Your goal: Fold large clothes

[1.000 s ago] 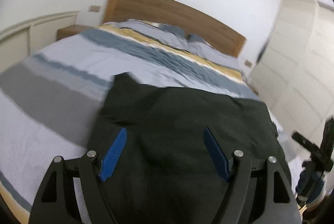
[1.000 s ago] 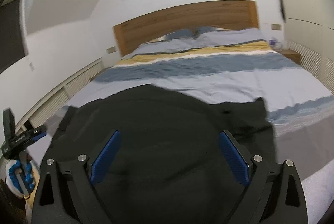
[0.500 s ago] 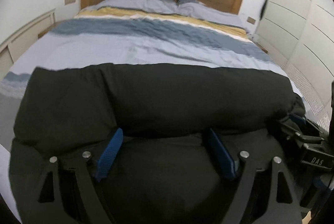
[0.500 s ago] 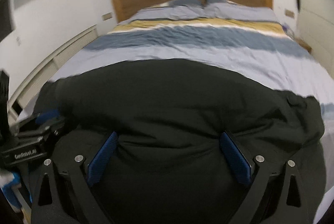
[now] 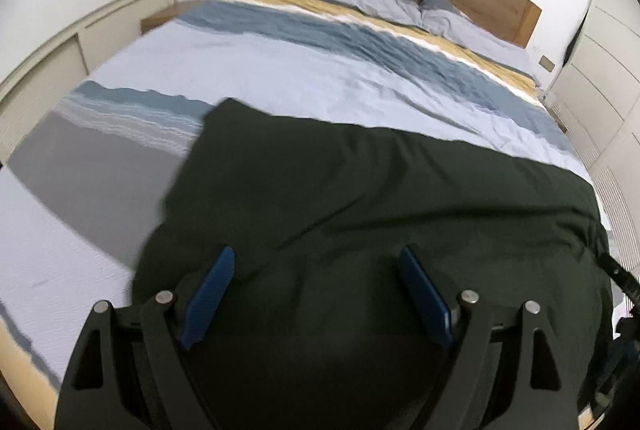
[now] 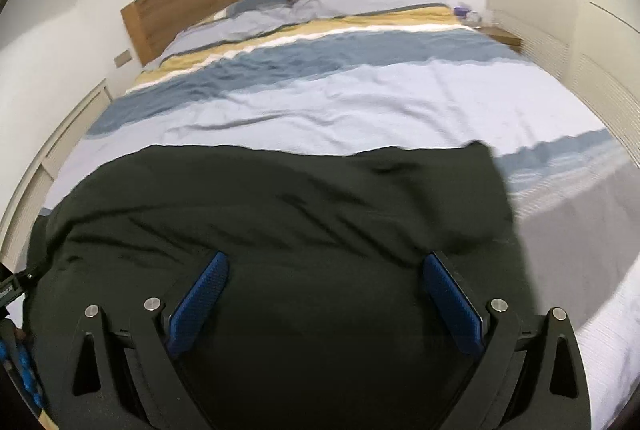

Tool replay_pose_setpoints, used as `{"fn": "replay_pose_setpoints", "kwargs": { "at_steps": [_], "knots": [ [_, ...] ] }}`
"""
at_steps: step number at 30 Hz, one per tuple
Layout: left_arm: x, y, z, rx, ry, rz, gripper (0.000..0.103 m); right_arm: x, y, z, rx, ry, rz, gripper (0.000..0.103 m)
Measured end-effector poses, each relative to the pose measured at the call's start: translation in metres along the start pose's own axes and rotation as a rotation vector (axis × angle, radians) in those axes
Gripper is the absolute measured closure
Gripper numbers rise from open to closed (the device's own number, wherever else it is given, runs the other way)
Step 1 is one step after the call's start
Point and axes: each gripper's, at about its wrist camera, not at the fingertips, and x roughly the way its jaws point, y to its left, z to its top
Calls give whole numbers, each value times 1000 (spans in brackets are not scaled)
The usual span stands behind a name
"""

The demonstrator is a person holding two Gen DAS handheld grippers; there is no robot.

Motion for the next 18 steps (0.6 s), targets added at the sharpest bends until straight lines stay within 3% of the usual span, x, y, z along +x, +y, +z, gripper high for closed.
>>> {"fn": "replay_pose_setpoints", "kwargs": {
  "at_steps": [8,18],
  "knots": [
    [-104,9,-86,25,-155,-82,18,-88,-14,-54,-25,-37,-17,6],
    [-206,2,-203,115,-202,-7,16,-177,11,-159,-95,-49,6,1]
  ]
}}
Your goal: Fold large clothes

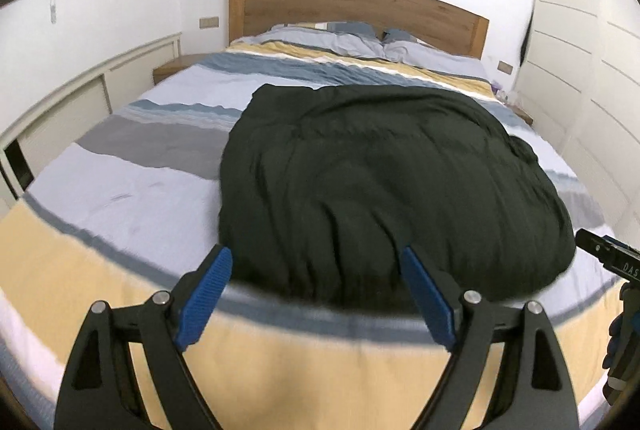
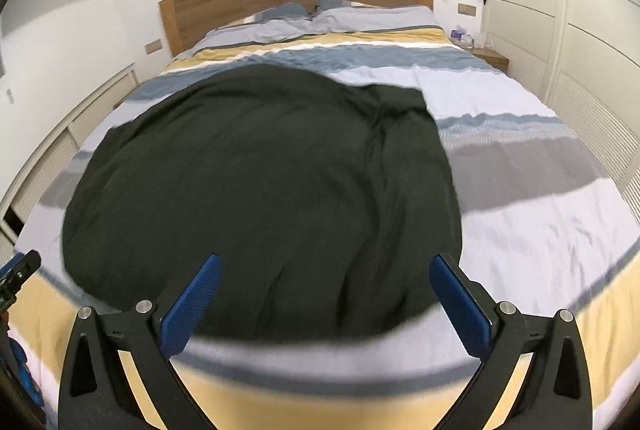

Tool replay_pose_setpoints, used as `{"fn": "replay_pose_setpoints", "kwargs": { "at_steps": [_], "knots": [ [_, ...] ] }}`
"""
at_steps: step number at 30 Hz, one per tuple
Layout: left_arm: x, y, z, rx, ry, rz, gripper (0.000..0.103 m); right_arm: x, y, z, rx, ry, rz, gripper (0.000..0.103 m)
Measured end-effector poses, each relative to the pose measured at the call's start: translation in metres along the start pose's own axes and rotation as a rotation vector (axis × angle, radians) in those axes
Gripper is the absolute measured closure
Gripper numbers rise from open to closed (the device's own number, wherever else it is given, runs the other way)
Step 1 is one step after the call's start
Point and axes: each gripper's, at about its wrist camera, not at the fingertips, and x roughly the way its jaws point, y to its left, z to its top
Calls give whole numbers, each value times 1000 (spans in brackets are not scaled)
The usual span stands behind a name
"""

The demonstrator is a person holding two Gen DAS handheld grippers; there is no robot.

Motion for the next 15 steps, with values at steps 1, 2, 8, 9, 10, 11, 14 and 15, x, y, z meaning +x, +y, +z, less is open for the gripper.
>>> {"fn": "replay_pose_setpoints", "kwargs": {
  "at_steps": [1,2,8,9,10,11,14,15],
  "knots": [
    [-12,-2,-8,10,-10,8,16,-8,5,-10,-6,2,6,1],
    [-22,-4,-14,16,-17,11,16,-16,10,-21,-17,3,10,1],
    [-85,-5,-43,-4,-73,28,16,-64,33,-69,-69,-17,37,1],
    [-94,-6,-47,-2,-80,39,16,-73,35,-75,-69,-26,41,1],
    [-101,-7,-50,2,-88,47,16,-80,37,-78,-69,-33,47,1],
    [-110,-7,-54,5,-99,53,16,-85,38,-82,-68,-37,52,1],
    [-131,-7,-61,2,-123,61,16,-101,39,-95,-57,-43,64,1],
    [-138,-7,-63,3,-133,67,16,-103,38,-97,-55,-42,66,1]
  ]
}}
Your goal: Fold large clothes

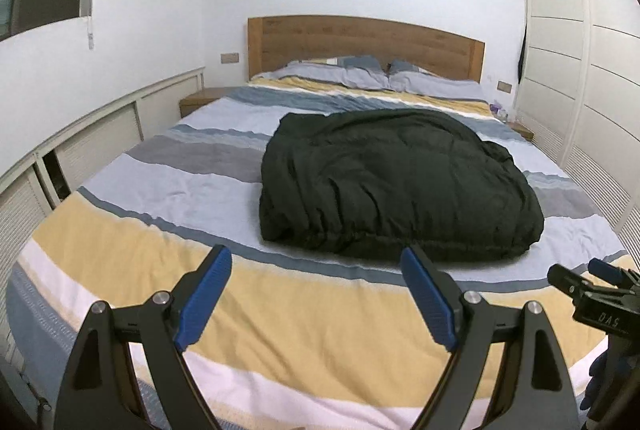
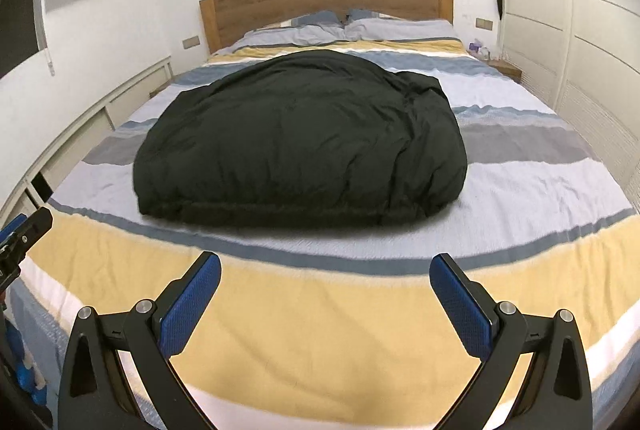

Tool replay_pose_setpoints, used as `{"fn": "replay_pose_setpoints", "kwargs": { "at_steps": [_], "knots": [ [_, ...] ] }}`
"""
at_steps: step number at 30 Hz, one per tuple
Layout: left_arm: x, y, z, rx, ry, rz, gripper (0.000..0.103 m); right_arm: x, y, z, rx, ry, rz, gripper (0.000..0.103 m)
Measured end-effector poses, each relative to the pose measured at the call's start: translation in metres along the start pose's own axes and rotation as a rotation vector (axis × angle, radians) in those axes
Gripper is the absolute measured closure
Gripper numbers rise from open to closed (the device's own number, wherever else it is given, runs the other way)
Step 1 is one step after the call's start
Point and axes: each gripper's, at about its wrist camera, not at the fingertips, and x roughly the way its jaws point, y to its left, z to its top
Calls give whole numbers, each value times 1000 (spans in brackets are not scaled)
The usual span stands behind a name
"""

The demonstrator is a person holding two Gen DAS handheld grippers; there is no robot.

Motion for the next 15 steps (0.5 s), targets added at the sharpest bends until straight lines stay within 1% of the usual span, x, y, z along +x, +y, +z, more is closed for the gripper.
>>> {"fn": "replay_pose_setpoints", "kwargs": {
  "at_steps": [5,15],
  "knots": [
    [-28,2,-6,3,-37,6,16,-22,-2,-13,7,-14,-5,1],
    [-56,4,-19,4,-43,-15,16,-59,-13,-28,34,-61,-18,1]
  ]
}}
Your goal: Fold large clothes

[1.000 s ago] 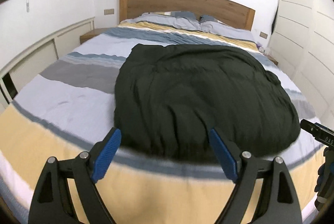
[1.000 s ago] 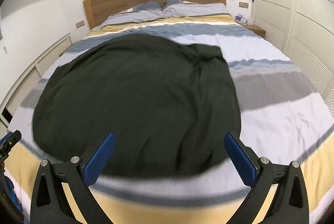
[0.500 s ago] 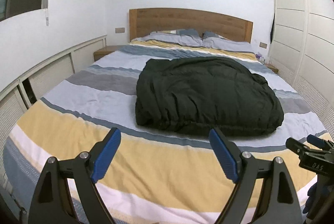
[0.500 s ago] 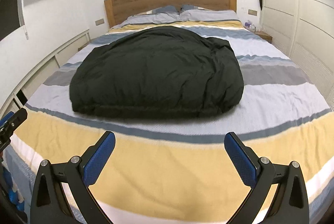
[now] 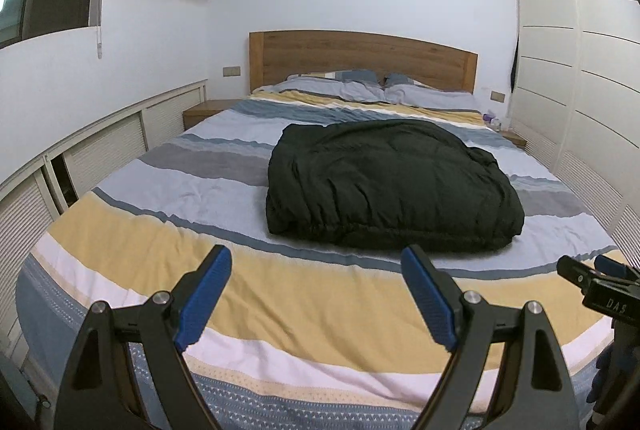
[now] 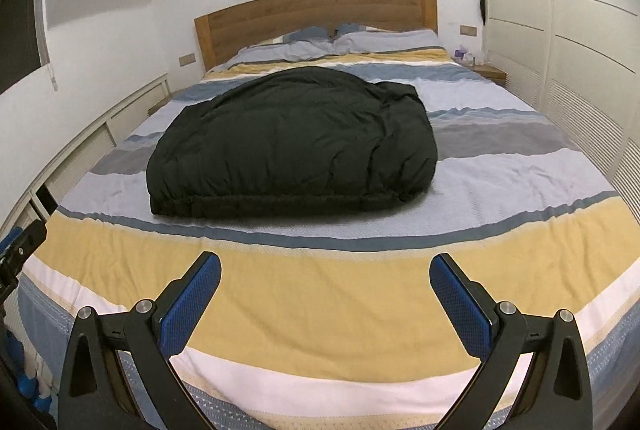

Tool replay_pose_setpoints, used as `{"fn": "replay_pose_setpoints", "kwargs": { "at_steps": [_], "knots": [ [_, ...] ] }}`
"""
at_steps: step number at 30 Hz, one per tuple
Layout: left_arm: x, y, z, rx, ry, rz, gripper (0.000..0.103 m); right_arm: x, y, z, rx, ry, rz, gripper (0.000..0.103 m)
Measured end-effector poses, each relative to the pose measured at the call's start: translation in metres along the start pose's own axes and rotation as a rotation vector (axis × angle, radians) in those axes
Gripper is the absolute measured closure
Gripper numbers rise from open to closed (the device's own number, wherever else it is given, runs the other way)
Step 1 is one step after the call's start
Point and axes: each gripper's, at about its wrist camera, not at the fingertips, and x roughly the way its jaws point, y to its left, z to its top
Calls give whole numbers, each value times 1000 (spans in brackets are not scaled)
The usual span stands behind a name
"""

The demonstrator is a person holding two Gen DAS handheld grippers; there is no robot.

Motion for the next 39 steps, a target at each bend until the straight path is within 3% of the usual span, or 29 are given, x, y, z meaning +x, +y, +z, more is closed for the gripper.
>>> {"fn": "replay_pose_setpoints", "kwargs": {
  "at_steps": [15,39],
  "knots": [
    [-29,-7,-11,13,-32,-8,16,-24,-20,-20,19,-27,-22,1],
    [-30,-9,-17,34,-10,-3,16,-31,-32,-31,-6,-57,-44,1]
  ]
}}
